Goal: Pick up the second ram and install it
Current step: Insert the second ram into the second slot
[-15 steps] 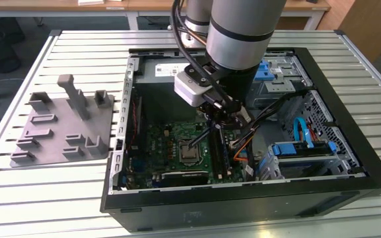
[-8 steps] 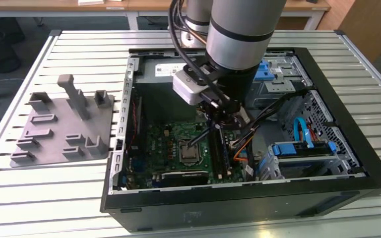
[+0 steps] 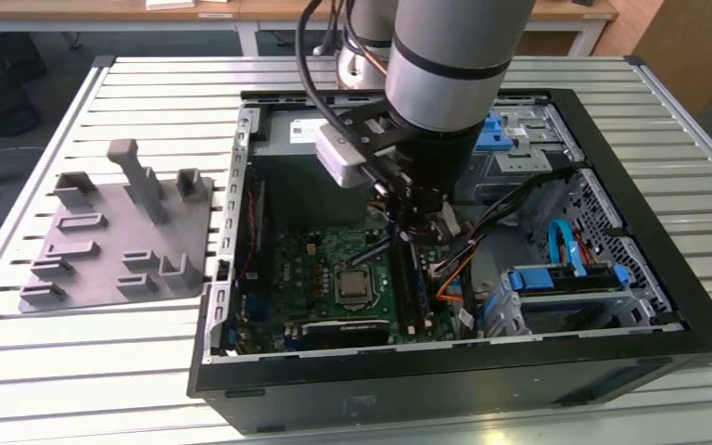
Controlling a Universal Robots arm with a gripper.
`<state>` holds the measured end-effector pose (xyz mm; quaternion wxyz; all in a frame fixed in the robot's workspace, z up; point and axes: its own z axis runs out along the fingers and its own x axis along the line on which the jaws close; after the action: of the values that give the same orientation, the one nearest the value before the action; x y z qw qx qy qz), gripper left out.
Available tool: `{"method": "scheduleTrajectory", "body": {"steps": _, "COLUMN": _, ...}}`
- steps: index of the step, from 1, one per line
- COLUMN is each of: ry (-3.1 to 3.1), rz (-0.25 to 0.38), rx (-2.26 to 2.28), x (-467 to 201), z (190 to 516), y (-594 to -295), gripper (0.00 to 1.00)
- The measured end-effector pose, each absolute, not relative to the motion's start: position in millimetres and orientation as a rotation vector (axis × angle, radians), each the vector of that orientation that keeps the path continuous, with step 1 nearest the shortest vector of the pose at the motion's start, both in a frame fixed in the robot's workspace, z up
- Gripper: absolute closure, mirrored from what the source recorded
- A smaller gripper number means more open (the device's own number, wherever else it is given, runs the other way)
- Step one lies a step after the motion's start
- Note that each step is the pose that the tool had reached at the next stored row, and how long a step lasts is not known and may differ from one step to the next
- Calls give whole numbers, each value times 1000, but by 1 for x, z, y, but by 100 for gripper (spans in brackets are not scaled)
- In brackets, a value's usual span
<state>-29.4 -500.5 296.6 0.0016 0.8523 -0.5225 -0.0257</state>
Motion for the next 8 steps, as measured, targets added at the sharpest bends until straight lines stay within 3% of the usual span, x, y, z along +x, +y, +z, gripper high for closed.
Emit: {"method": "scheduleTrajectory", "body": {"steps": 8, "ry": -1832, "rz": -80, "rx": 2551, "x": -29, "z": 296, "y": -501, "gripper": 86}}
